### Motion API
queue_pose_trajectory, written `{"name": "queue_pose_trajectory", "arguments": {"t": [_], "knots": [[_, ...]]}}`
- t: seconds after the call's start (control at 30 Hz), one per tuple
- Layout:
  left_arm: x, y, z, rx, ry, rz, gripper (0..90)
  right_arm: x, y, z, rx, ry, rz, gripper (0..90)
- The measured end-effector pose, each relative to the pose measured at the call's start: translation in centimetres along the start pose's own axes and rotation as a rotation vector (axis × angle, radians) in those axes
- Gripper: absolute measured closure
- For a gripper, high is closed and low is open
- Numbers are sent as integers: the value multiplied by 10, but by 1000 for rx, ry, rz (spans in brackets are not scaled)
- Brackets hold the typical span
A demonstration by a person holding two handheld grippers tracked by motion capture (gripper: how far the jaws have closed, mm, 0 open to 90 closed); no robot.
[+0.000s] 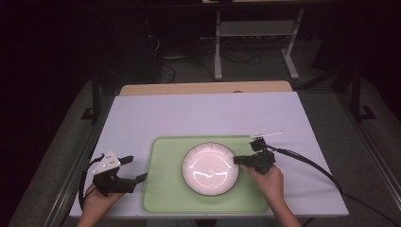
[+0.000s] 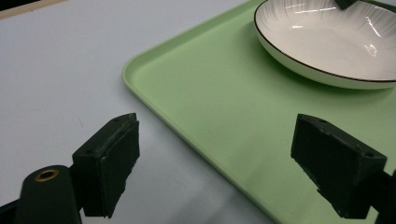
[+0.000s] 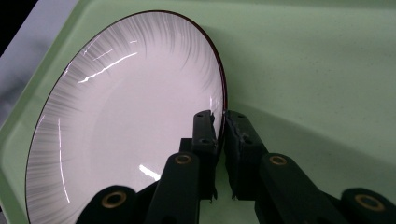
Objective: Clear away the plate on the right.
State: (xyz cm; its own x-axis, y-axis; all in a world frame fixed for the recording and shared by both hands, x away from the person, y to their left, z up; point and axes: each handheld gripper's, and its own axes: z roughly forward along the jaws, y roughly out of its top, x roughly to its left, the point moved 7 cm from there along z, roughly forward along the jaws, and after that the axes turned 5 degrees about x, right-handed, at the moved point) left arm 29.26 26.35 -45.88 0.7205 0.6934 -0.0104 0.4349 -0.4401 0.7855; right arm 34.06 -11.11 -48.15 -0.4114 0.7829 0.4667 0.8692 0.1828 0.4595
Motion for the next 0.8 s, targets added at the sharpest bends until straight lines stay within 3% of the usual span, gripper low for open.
{"name": "queue_pose_trajectory", "arguments": {"t": [0.23,0.37,0.6,0.8], "knots": [[1,0,-1,-5,2,-3,152,-1,3,-6,-45,-15,-50,717],[0,0,-1,-2,3,2,152,-2,5,-11,-84,-28,-109,624],[0,0,0,1,1,0,152,-9,8,-21,-159,-86,-212,473],[1,0,-1,-3,4,0,152,-17,12,-33,-220,-124,-268,379]]}}
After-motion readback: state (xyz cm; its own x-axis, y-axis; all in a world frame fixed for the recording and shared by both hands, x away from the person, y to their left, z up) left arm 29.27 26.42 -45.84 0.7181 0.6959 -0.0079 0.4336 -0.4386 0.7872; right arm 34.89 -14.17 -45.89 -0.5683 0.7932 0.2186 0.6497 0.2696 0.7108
